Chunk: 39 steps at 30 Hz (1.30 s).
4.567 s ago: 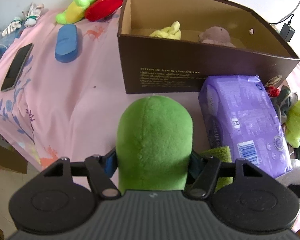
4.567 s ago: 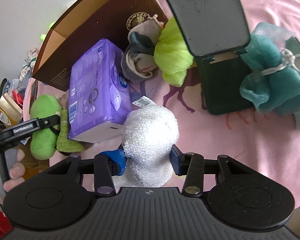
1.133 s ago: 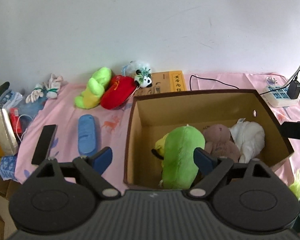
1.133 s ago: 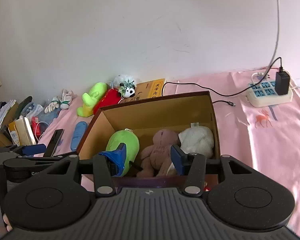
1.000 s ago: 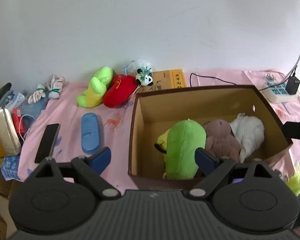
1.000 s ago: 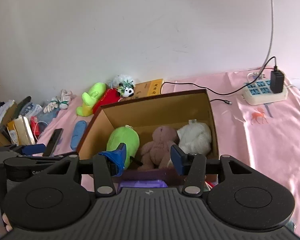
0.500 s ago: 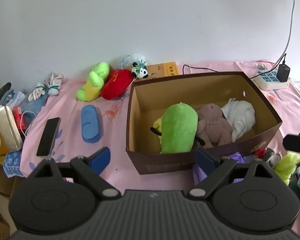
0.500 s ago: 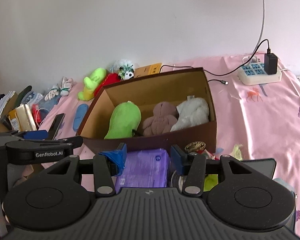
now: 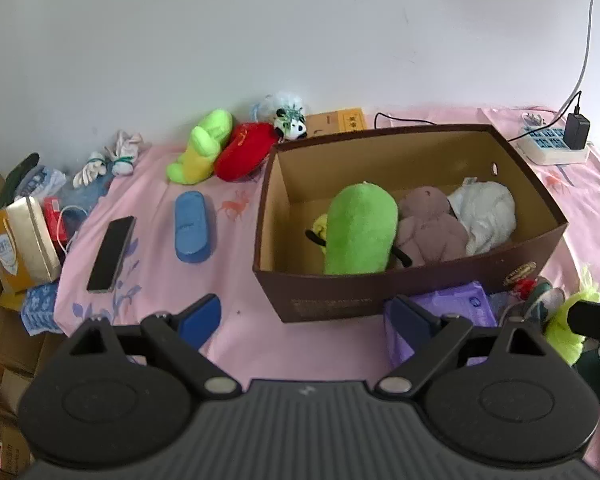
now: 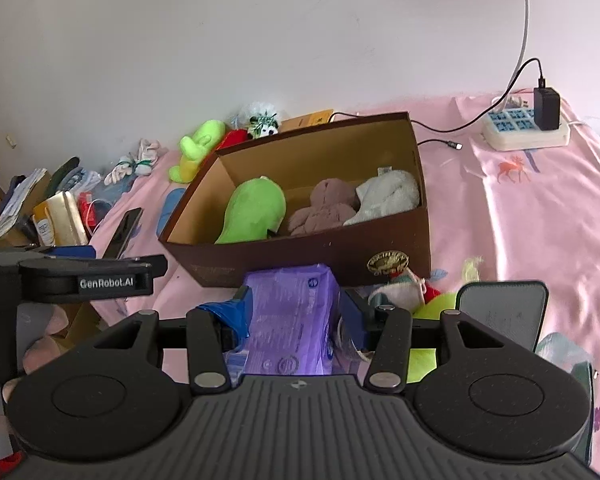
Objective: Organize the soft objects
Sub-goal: 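Lift both tools up out of the box, then lower the left tool onto the green knitted sock and close it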
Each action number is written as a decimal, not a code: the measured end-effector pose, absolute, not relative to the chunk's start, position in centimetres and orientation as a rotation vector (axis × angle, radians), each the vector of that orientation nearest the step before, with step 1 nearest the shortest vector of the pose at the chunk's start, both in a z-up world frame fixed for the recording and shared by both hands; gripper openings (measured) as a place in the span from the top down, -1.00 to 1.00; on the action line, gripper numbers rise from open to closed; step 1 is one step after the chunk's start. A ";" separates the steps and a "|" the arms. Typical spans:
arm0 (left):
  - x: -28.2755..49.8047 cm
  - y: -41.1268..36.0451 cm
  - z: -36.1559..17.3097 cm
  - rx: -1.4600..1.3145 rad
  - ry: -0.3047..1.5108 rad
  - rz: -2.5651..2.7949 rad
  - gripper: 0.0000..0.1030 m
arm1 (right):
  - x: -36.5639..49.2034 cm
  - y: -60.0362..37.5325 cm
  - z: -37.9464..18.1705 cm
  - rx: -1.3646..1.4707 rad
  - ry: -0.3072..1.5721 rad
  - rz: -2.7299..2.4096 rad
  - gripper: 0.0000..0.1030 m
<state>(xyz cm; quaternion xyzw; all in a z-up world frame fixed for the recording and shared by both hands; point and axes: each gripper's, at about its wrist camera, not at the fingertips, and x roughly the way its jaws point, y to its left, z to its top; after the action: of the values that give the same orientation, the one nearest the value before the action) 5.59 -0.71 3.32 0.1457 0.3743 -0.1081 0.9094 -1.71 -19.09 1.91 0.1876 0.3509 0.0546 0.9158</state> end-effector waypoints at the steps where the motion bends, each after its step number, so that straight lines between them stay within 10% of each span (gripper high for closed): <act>1: 5.4 -0.9 3.3 0.309 0.768 -0.212 -0.78 | -1.9 -19.1 1.8 0.379 0.727 0.117 0.36; 39: 2.3 -1.0 -1.2 0.249 0.937 -0.120 -0.78 | -5.4 -22.2 -4.4 0.451 0.896 0.177 0.34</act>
<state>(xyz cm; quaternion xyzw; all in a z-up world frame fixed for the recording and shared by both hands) 2.27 -1.03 -1.20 0.1197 0.4500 -0.0577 0.8831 -5.44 -22.21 -4.44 0.2159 0.4290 0.0849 0.8730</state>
